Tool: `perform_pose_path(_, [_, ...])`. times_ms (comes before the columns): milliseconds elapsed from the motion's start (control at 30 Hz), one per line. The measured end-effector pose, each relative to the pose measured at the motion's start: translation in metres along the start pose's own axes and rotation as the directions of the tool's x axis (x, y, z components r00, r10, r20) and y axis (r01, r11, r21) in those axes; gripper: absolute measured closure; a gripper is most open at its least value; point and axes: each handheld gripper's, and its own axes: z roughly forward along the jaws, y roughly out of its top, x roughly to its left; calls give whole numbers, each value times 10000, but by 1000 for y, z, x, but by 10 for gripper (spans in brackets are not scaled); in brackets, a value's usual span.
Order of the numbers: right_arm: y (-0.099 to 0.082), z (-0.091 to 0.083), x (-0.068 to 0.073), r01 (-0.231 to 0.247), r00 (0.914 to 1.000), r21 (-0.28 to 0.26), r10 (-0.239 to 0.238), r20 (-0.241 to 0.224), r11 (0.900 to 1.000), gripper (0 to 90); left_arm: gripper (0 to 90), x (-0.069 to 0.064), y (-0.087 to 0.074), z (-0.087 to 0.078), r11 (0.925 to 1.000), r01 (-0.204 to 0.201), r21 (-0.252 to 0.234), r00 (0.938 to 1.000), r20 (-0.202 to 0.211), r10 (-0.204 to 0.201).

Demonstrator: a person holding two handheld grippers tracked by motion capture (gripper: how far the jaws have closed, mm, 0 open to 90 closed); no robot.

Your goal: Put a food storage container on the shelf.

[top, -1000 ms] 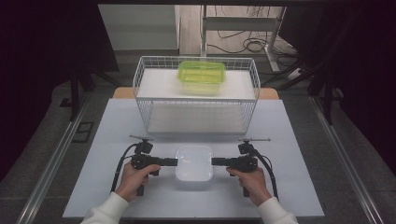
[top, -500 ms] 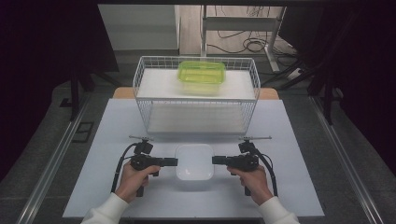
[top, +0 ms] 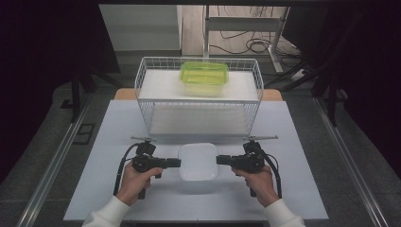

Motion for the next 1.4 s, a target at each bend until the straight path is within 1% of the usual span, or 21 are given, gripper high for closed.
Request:
perform_pose_path(233, [6,-4,5,393,9992,-35,-393,110,9992,786,796,-4,4,-3,9999,-149,-18,9999,24,149])
perform_pose_path(367, [8,-6,6,409,9991,-134,-408,87,9991,785,797,-8,8,-7,9996,-243,-152,9997,19,243])
perform_pose_path(433, [12,-8,7,455,9989,-187,-453,98,9988,783,798,-10,12,-8,9994,-295,-198,9996,44,296])
perform_pose_path(667, [28,-16,13,656,9977,-422,-647,203,9970,783,798,-17,30,-13,9980,-515,-378,9987,22,516])
perform_pose_path(767, [34,-20,16,689,9974,-483,-679,233,9965,783,797,-20,37,-16,9975,-562,-437,9984,0,563])
perform_pose_path(800, [39,-23,18,703,9974,-539,-691,223,9961,783,797,-21,40,-17,9974,-552,-474,9985,30,554])
perform_pose_path(867, [42,-24,20,729,9972,-592,-718,205,9956,783,796,-23,45,-20,9969,-542,-574,9985,82,547])
perform_pose_path(1000, [55,-32,29,1049,9944,-780,-1035,225,9914,783,794,-30,55,-27,9946,-733,-739,9973,25,737])
perform_pose_path(1033, [55,-32,29,1049,9944,-780,-1035,225,9914,783,794,-32,57,-29,9938,-804,-765,9967,0,806])
perform_pose_path(1233, [70,-40,39,1239,9923,-1032,-1225,201,9869,782,793,-42,72,-39,9901,-1030,-955,9947,-88,1026])
perform_pose_path(1400, [80,-44,43,1266,9920,-1164,-1256,162,9851,780,793,-47,83,-45,9886,-1062,-1070,9943,-117,1056])
